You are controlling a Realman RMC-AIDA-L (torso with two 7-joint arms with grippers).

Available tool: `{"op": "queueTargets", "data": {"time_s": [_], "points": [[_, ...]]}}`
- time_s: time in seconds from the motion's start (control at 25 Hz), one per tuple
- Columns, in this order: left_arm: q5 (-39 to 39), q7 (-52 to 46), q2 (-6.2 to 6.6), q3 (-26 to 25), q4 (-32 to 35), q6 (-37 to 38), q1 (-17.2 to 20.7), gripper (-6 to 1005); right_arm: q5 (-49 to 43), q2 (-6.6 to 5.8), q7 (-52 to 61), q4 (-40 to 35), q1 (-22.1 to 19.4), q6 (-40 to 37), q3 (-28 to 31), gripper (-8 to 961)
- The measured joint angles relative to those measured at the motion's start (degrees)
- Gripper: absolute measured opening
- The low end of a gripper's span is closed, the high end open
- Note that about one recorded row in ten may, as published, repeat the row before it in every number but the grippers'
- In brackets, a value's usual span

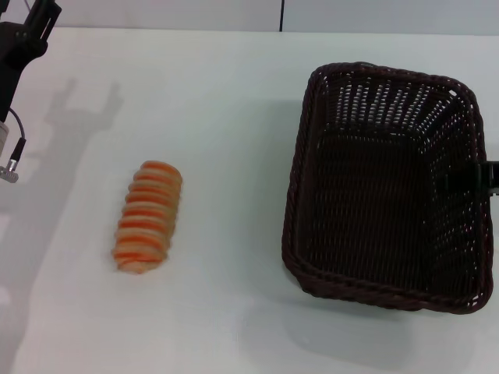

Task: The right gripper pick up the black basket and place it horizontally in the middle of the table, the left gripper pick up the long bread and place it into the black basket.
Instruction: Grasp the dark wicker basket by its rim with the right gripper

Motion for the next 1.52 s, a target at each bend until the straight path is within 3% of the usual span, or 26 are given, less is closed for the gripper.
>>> {"op": "queueTargets", "data": {"time_s": [0.96,1.04,1.28,1.52], "points": [[0.0,-0.1,0.00,-0.4,-0.2,0.2,0.1,835,-0.2,-0.22,-0.3,4.2,0.8,-3.3,-2.3,617],[0.0,-0.1,-0.01,-0.4,-0.2,0.2,0.1,835,-0.2,-0.28,-0.6,4.4,0.8,-3.5,-2.3,478],[0.0,-0.8,-0.01,-0.6,-0.4,0.4,0.6,835,0.0,-0.23,-1.6,6.2,1.6,-4.6,-2.1,244],[0.0,-0.8,0.00,-1.3,-0.2,0.9,0.8,835,0.0,-0.27,-2.1,7.0,1.8,-6.2,-2.0,166]]}}
